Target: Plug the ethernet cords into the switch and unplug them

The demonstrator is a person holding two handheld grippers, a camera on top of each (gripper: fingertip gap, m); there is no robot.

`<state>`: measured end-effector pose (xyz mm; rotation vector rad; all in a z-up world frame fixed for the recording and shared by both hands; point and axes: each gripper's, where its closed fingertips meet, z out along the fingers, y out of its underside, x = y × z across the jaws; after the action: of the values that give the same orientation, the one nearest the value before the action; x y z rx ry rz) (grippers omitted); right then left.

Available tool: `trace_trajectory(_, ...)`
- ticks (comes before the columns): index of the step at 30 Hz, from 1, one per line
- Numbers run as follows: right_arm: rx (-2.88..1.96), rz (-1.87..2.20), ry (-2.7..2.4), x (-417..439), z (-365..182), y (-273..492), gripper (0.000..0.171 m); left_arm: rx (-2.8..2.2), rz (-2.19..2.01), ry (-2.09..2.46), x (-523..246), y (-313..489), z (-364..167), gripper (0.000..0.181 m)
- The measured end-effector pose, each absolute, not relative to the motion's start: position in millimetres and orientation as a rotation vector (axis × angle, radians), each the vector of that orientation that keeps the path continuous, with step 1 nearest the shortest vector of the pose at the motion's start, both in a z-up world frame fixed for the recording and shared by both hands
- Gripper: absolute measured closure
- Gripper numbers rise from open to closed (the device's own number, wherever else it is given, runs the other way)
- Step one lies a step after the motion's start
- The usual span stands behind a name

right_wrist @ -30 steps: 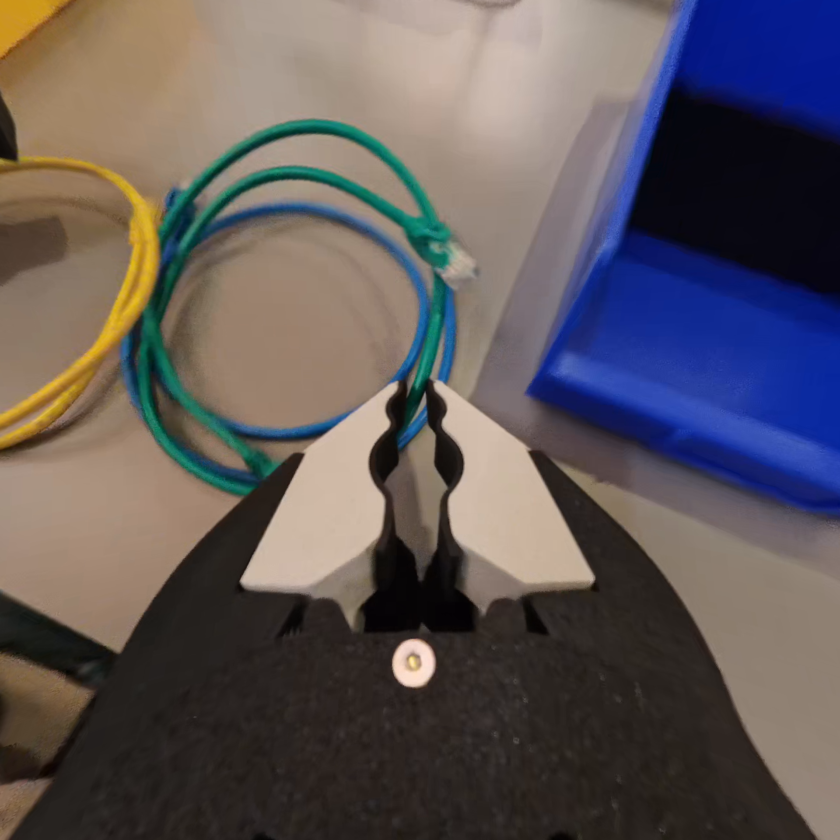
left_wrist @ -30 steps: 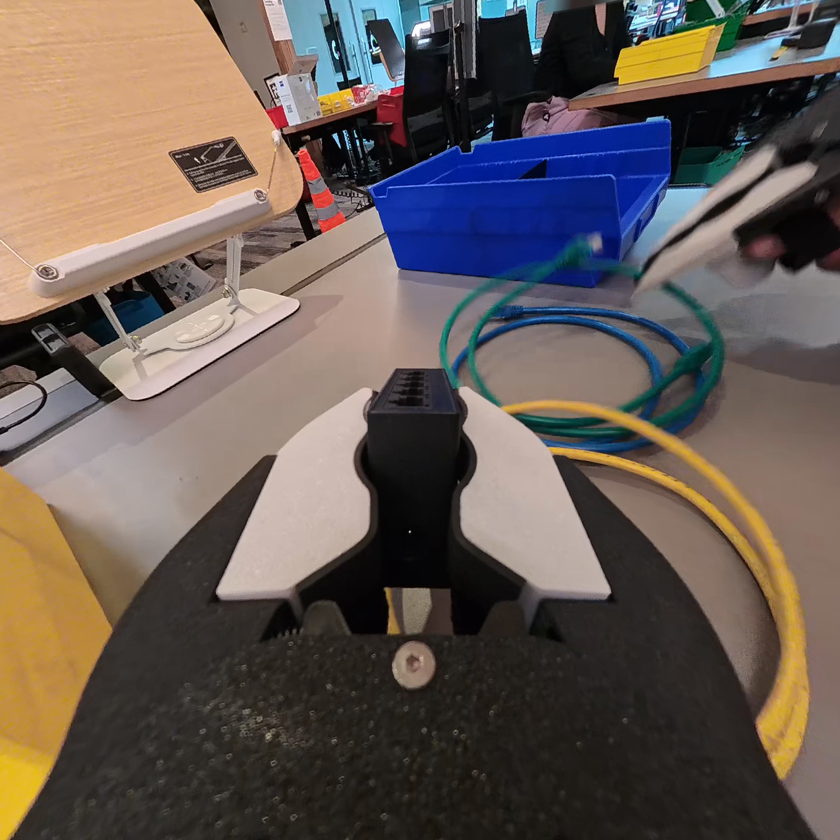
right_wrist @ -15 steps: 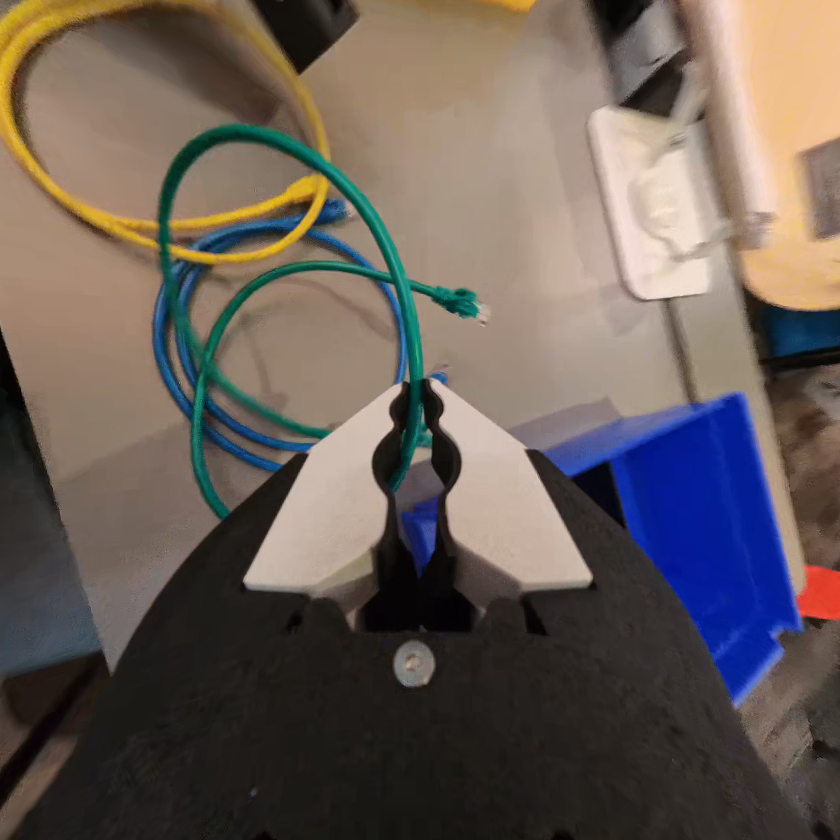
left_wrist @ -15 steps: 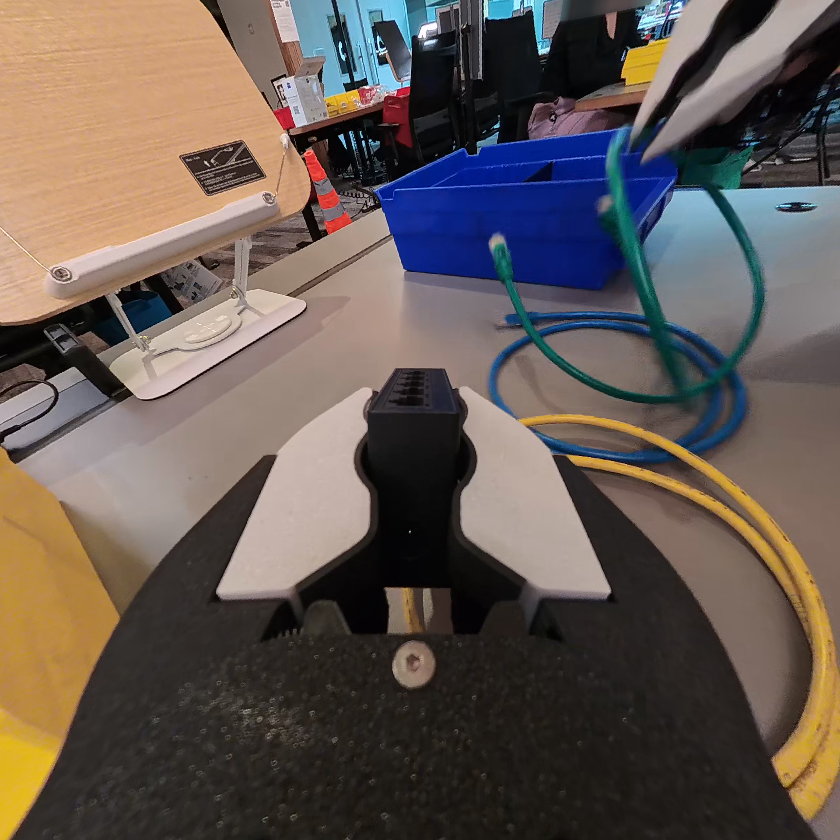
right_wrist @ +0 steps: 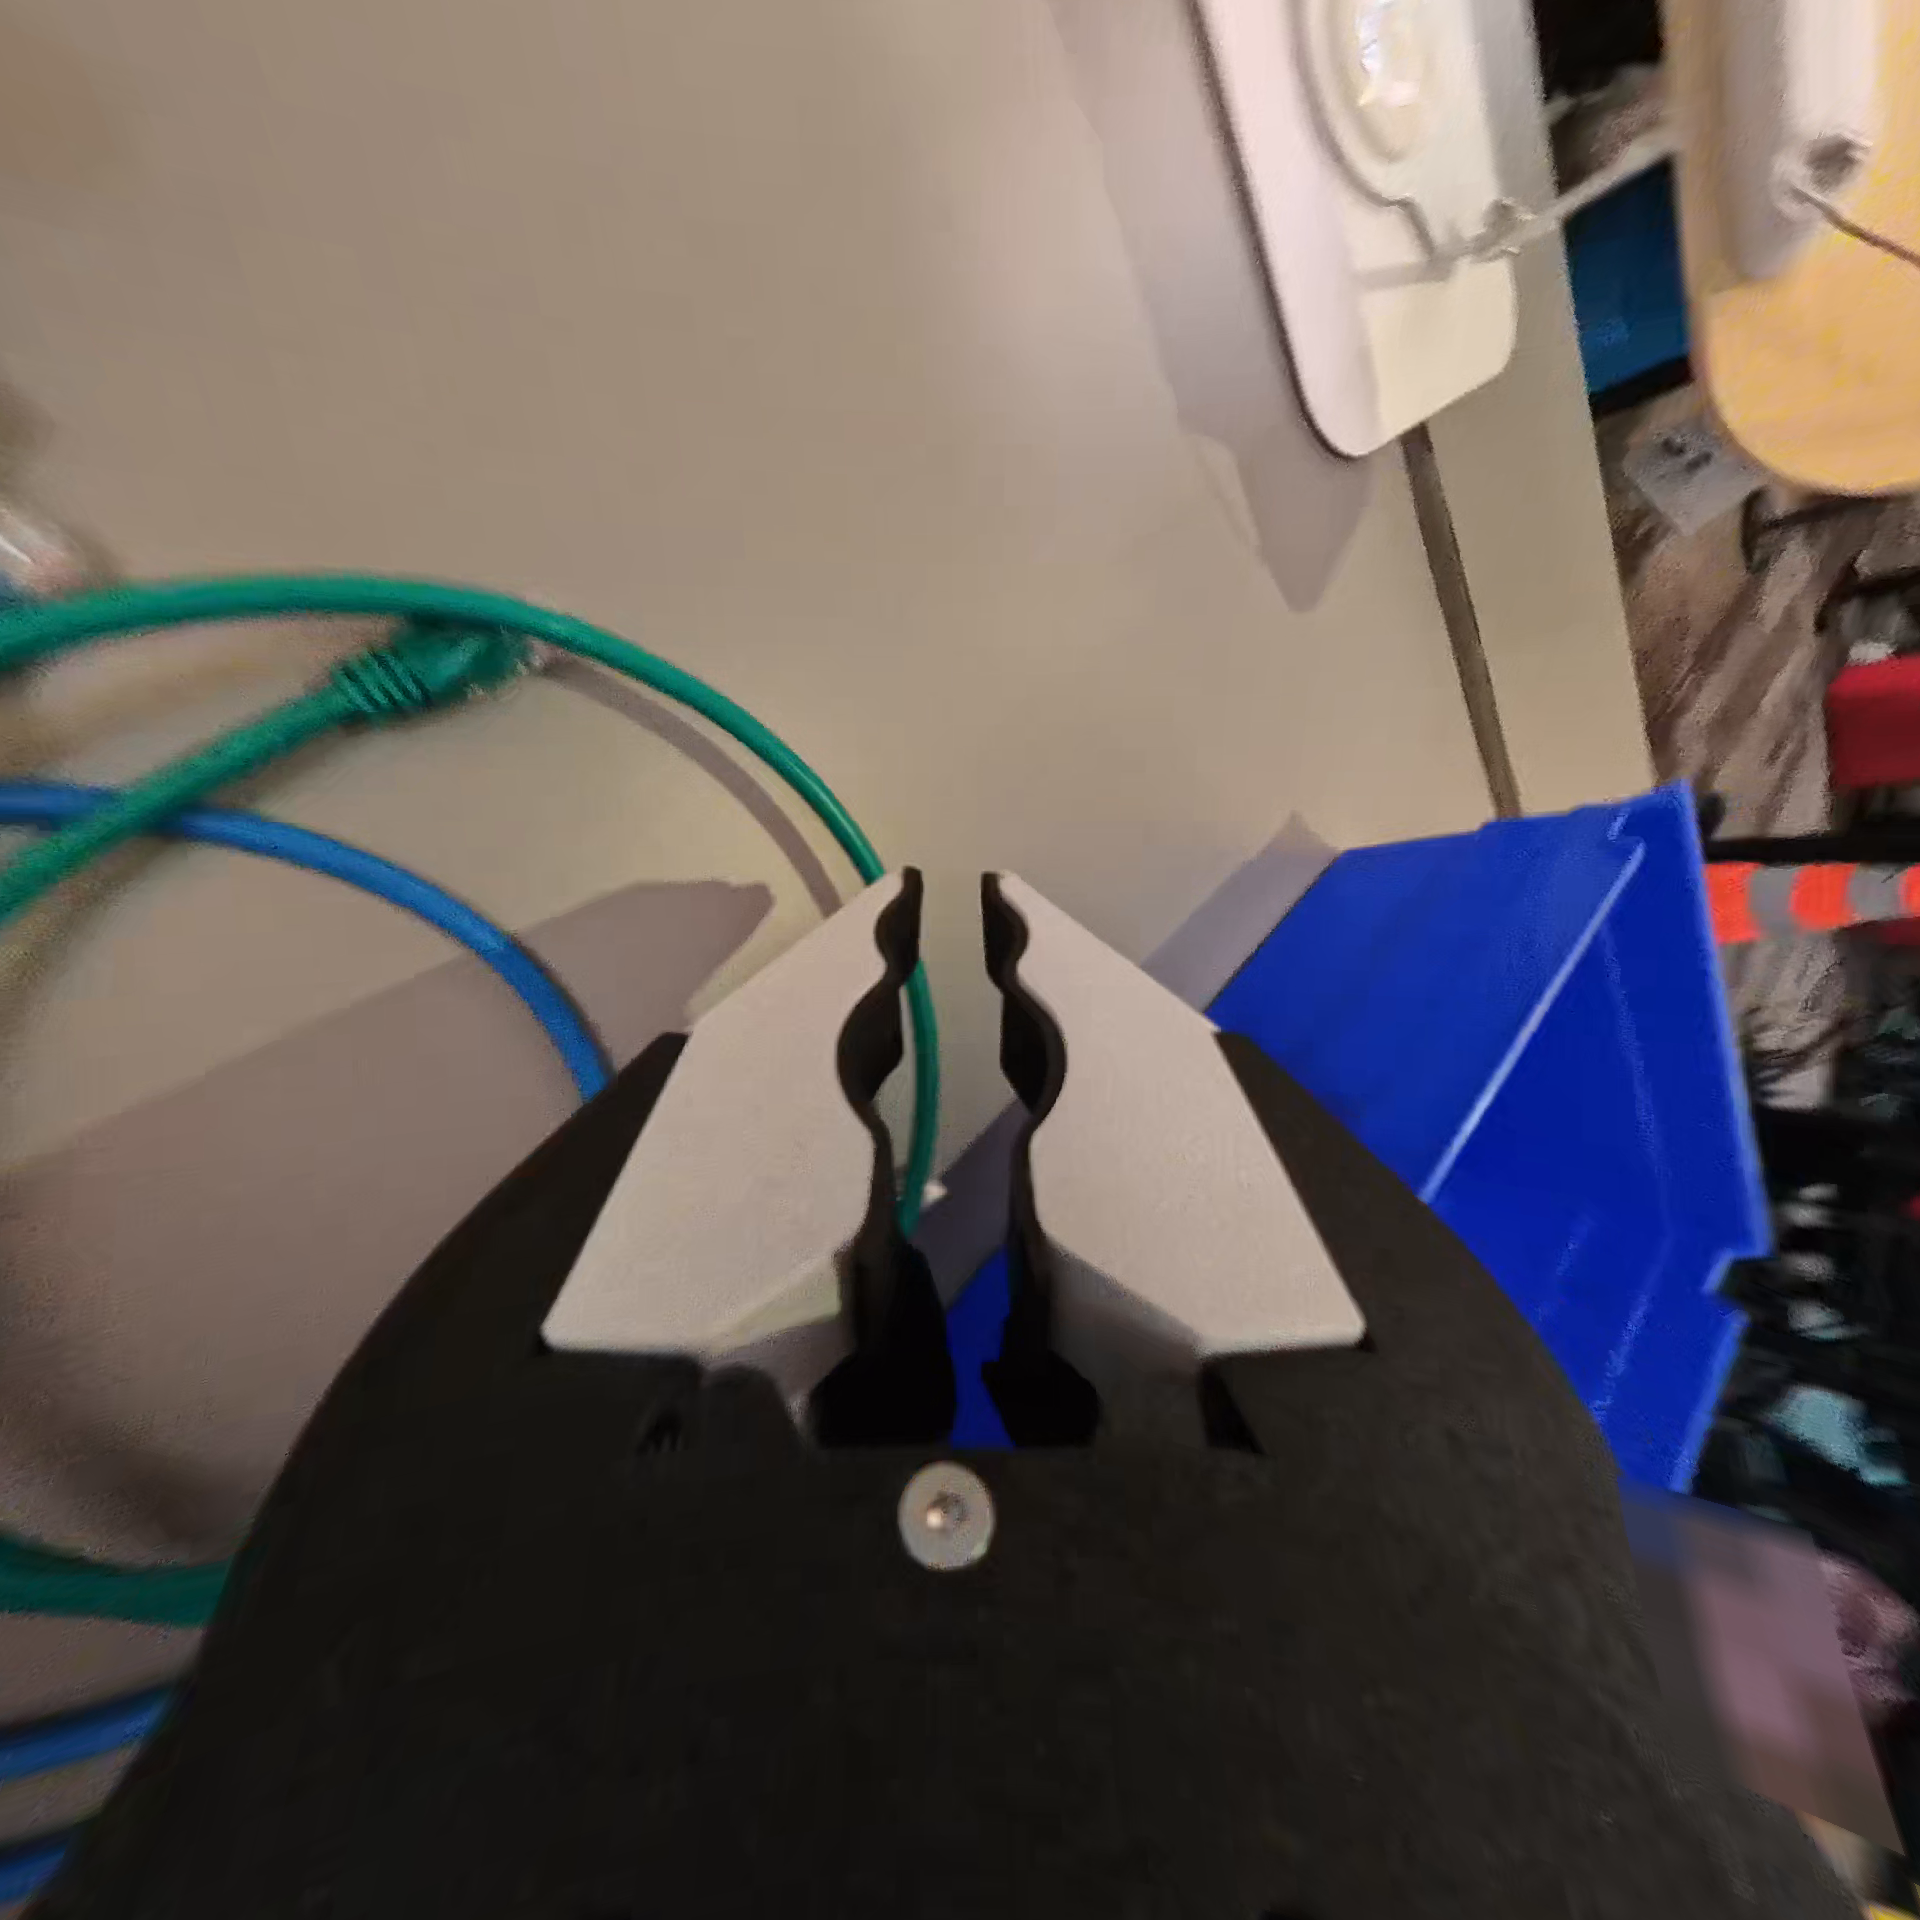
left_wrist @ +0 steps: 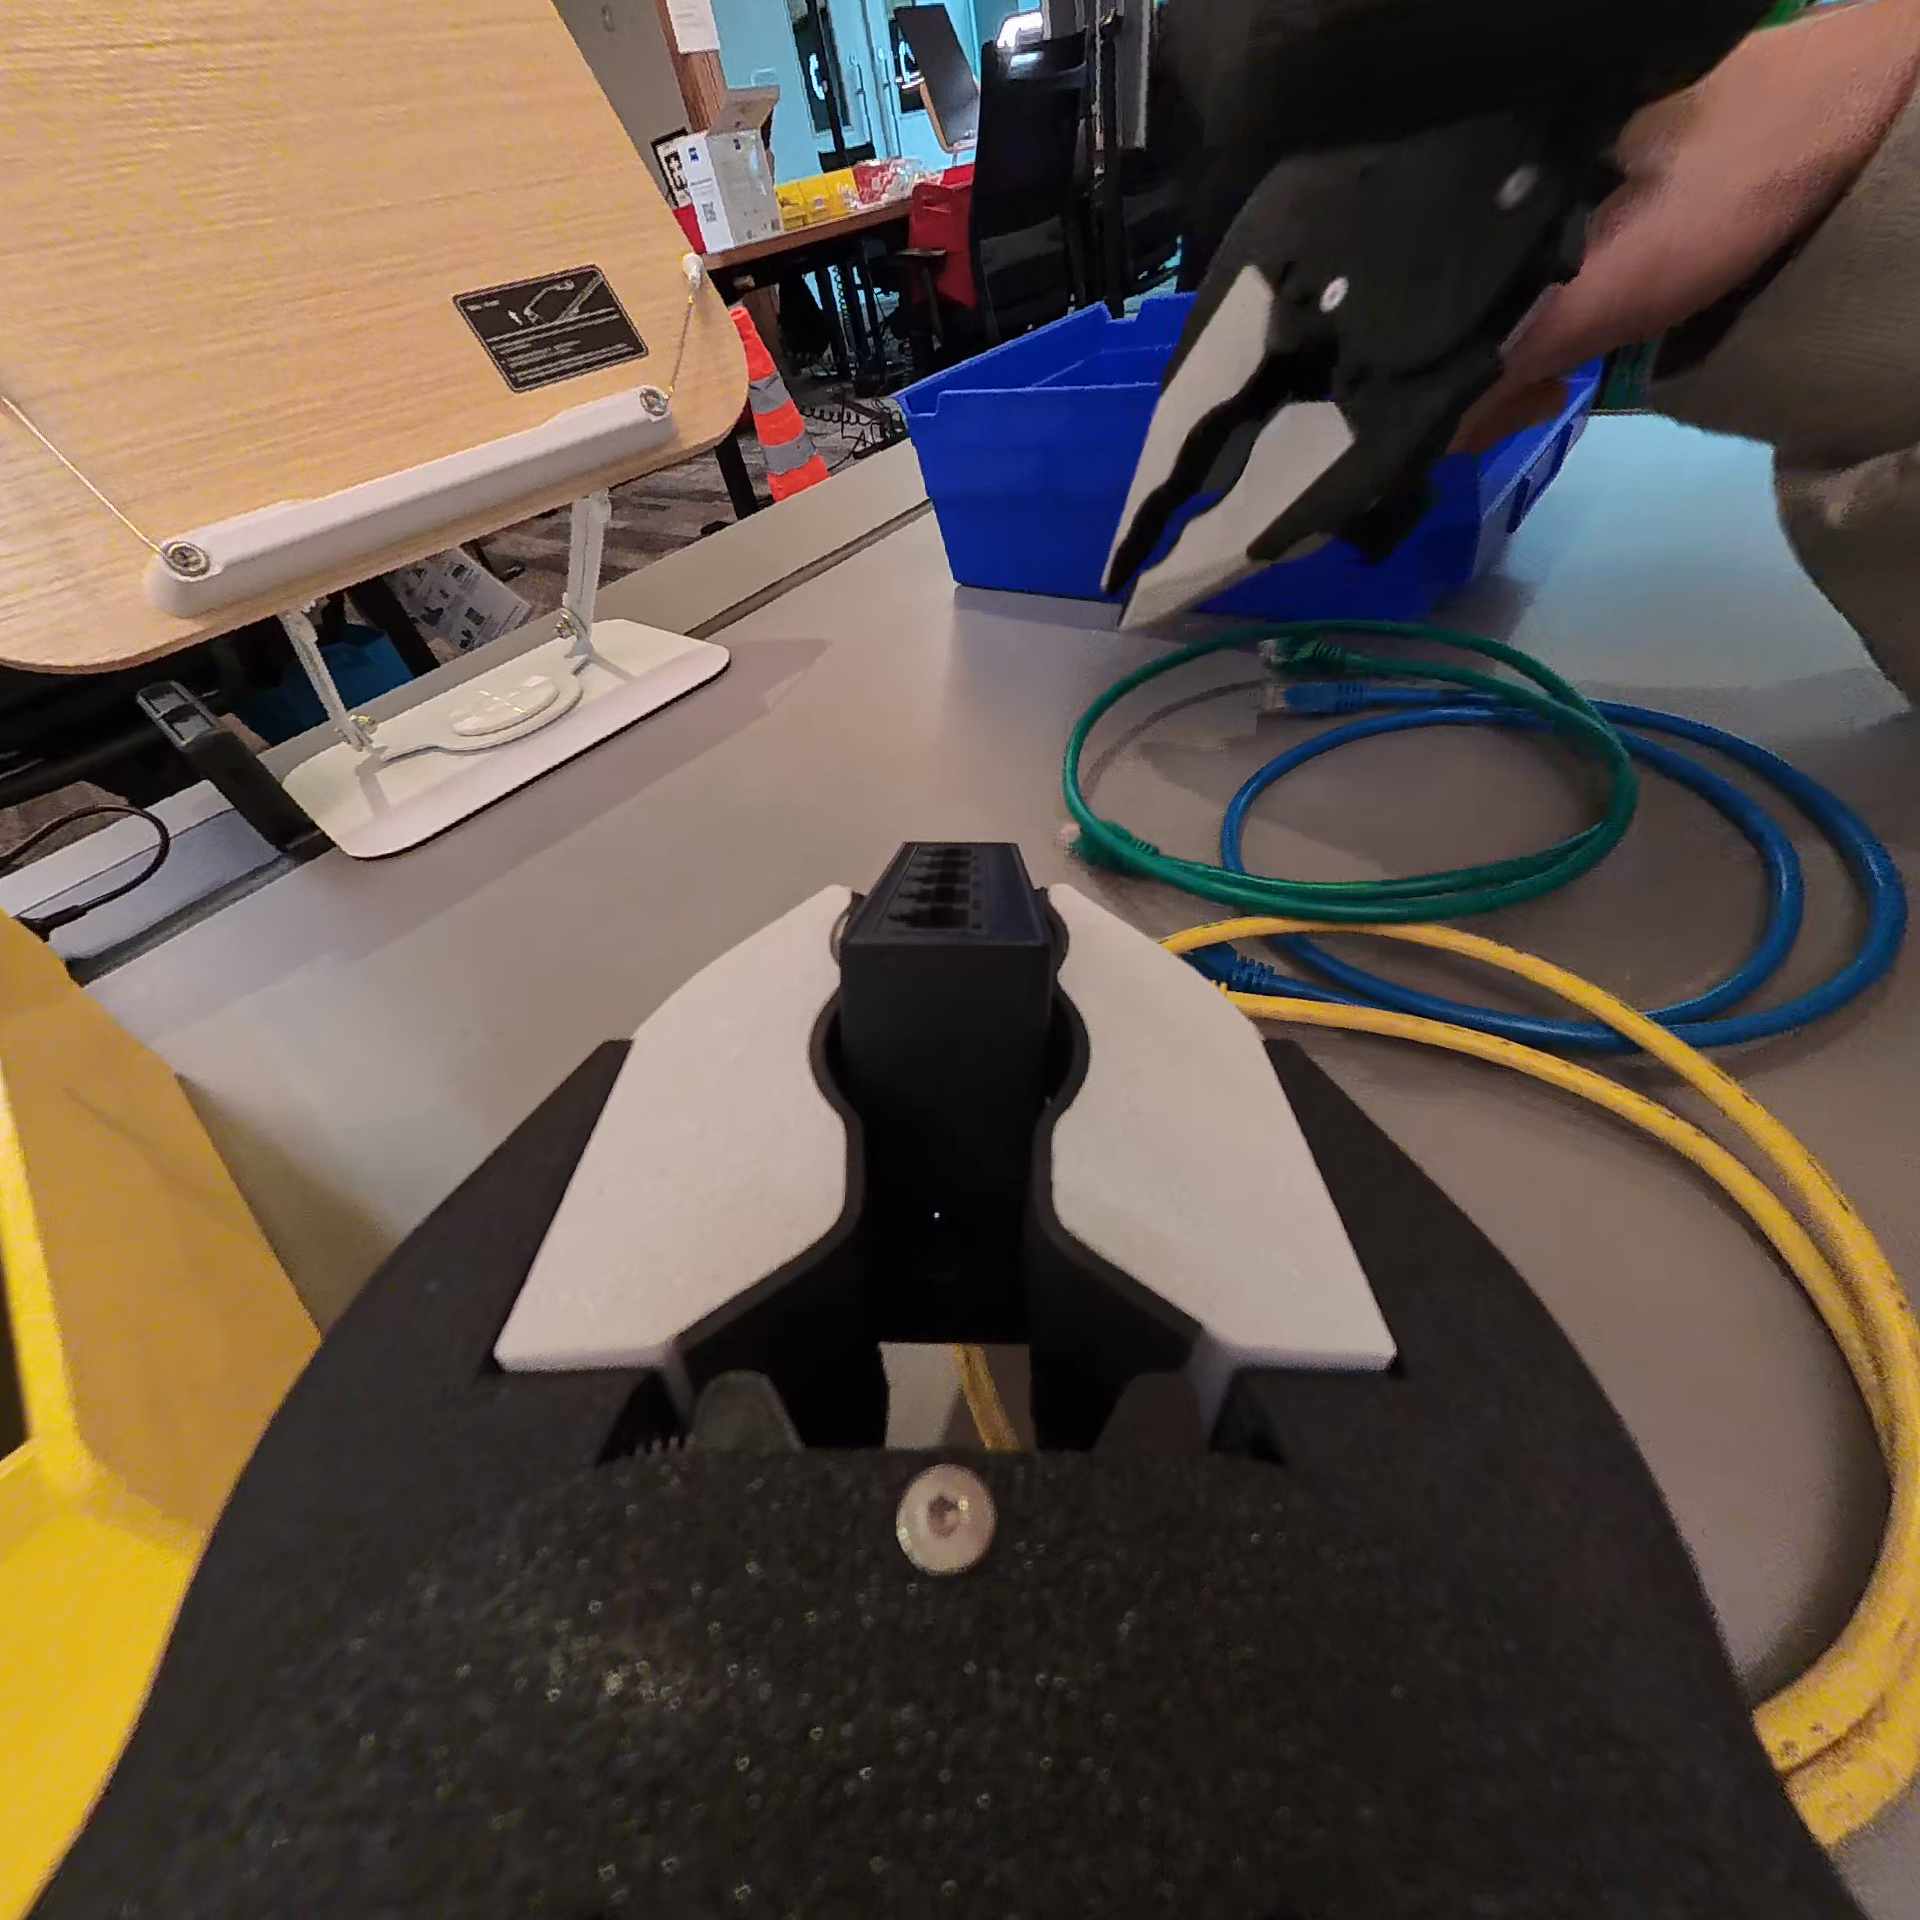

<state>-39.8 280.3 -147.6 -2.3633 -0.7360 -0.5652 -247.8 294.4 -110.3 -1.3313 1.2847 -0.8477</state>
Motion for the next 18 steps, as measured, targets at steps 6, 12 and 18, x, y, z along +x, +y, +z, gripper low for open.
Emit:
trace_trajectory(6, -2.319, -0.101, -0.409, -120.4, -128.6, 236.8, 0.139, -1.332, -0.860, 1.293, -244.6, 293.0, -111.0, 0.152)
trace_trajectory(12, -2.361, -0.034, -0.310, -144.0, -185.0, 243.0, 0.140, -1.321, -0.874, 1.324, -234.1, 287.5, -113.7, 0.152)
trace_trajectory(18, -2.358, -0.194, -0.335, -137.9, -199.9, 259.8, 0.155, -1.306, -0.864, 1.344, -231.7, 283.6, -114.5, 0.152)
